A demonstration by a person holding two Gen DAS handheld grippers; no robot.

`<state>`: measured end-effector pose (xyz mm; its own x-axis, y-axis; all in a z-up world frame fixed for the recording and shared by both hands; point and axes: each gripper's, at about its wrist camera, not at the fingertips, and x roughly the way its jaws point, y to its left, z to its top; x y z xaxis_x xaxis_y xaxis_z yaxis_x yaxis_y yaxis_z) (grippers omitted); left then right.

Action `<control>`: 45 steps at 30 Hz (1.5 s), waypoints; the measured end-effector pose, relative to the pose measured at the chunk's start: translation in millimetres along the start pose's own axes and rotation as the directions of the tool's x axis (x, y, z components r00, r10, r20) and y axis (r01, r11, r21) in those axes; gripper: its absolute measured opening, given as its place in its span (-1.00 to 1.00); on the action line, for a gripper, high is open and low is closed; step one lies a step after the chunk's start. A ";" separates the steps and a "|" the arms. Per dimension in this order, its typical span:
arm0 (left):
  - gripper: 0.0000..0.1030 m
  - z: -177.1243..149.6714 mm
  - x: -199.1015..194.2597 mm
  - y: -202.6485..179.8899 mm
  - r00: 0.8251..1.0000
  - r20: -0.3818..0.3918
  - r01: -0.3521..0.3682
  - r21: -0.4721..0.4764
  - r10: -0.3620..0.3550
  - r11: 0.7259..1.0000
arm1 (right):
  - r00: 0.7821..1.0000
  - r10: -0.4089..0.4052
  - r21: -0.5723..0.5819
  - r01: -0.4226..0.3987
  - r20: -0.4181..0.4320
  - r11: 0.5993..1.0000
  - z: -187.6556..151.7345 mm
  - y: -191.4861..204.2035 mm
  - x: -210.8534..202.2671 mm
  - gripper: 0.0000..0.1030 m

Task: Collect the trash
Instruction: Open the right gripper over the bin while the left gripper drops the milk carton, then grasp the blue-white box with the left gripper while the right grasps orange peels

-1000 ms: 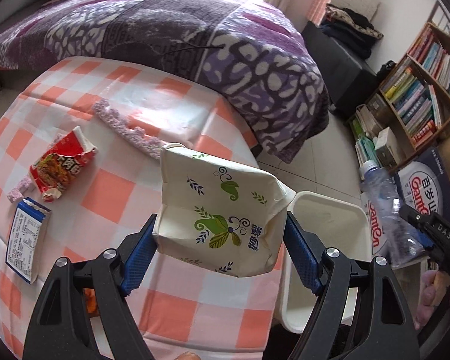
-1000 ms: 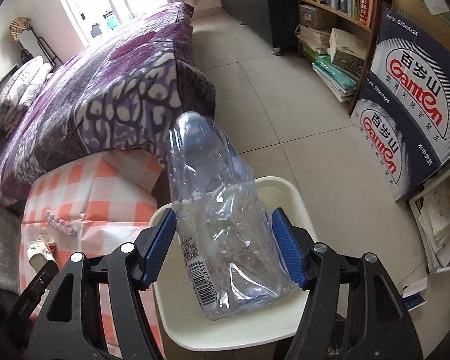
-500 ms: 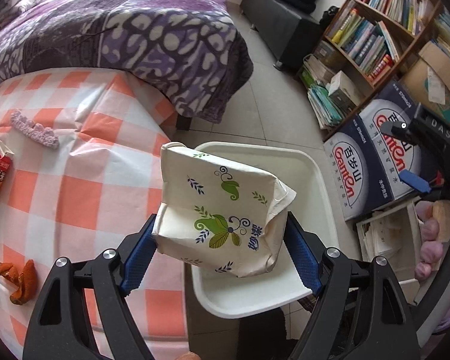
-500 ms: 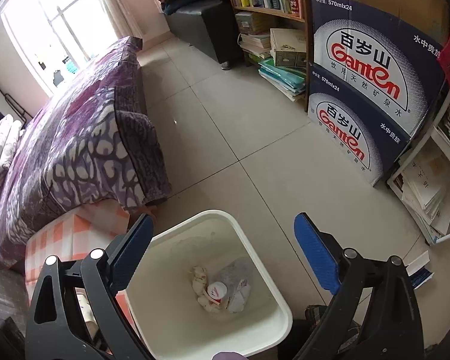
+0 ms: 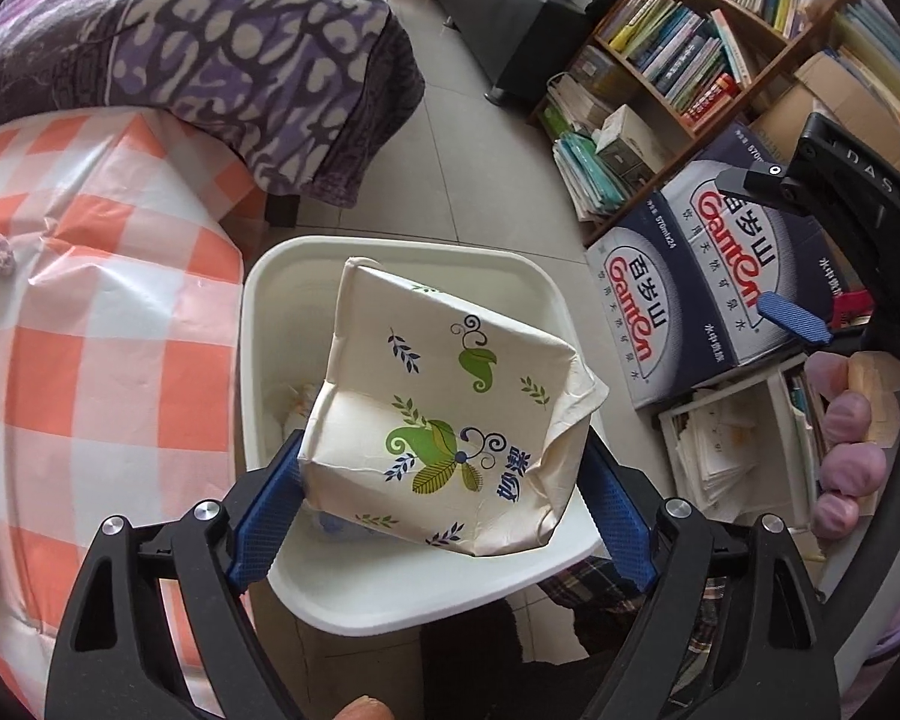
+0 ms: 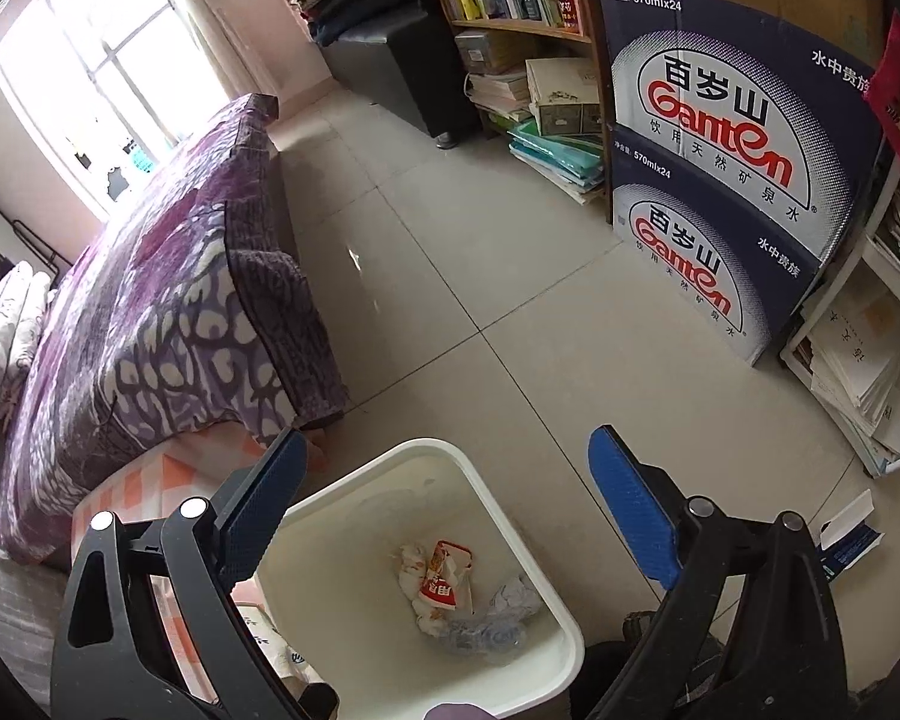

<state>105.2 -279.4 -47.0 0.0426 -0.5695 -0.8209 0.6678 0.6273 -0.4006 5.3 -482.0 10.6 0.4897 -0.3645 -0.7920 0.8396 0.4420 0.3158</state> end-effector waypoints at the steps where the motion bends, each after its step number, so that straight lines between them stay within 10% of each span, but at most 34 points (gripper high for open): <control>1: 0.63 -0.2 -0.6 0.9 1.000 -0.003 0.005 -0.005 -0.005 1.000 | 1.000 0.002 -0.005 -0.002 -0.002 1.000 -0.8 2.2 0.5 0.76; 13: 0.65 -1.2 -7.7 11.5 0.998 -0.033 0.049 -0.039 -0.051 0.998 | 1.000 0.012 -0.038 -0.012 -0.012 0.999 -10.1 20.9 2.3 0.77; 23: 0.66 -4.4 -17.1 23.3 0.984 0.020 -0.178 0.012 0.178 0.984 | 1.000 0.001 -0.103 -0.004 -0.022 0.995 -22.6 42.6 6.1 0.82; 45: 0.73 -22.6 -99.1 183.0 0.769 -0.004 -0.630 -0.173 0.639 0.757 | 0.996 -0.004 -0.412 -0.034 -0.091 0.910 -112.0 160.8 22.0 0.86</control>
<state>206.3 -96.2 -48.1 0.4563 -0.0355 -0.8891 0.3506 0.9255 0.1430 124.7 -327.1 -14.6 0.4628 -0.2904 -0.8375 0.6509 0.7527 0.0987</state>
